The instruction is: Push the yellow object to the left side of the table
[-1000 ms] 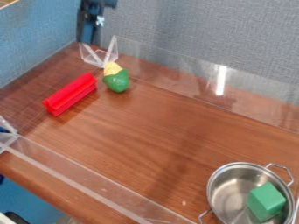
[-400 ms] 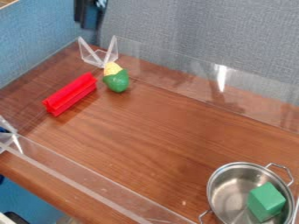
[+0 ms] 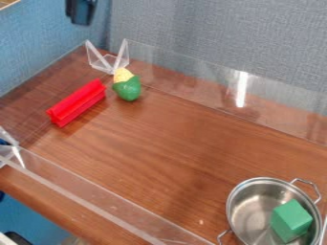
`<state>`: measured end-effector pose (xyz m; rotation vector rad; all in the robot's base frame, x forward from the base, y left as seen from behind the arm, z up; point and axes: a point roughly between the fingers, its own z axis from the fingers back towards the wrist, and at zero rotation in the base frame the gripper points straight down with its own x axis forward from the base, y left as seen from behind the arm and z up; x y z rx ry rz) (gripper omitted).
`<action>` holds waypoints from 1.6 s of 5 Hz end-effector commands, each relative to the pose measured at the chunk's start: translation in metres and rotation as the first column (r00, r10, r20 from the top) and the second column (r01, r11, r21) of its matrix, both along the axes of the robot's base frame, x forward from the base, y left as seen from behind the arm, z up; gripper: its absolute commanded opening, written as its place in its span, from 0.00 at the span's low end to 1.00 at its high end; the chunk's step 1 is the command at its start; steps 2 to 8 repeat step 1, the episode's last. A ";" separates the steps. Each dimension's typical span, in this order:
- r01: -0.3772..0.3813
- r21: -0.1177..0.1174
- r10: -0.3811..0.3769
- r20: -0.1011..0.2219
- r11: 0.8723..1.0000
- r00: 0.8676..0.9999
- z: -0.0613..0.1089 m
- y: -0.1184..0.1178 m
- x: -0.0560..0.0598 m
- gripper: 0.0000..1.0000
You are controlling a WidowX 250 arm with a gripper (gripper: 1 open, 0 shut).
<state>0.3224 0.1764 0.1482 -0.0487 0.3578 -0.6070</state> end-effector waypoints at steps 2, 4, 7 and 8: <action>0.027 0.046 -0.030 0.073 0.999 0.997 0.027 -0.017 -0.002 1.00; 0.027 0.046 -0.030 0.073 0.999 0.997 0.027 -0.017 -0.002 1.00; 0.027 0.046 -0.030 0.073 0.999 0.997 0.027 -0.017 -0.002 1.00; 0.027 0.046 -0.030 0.073 0.999 0.997 0.027 -0.017 -0.002 1.00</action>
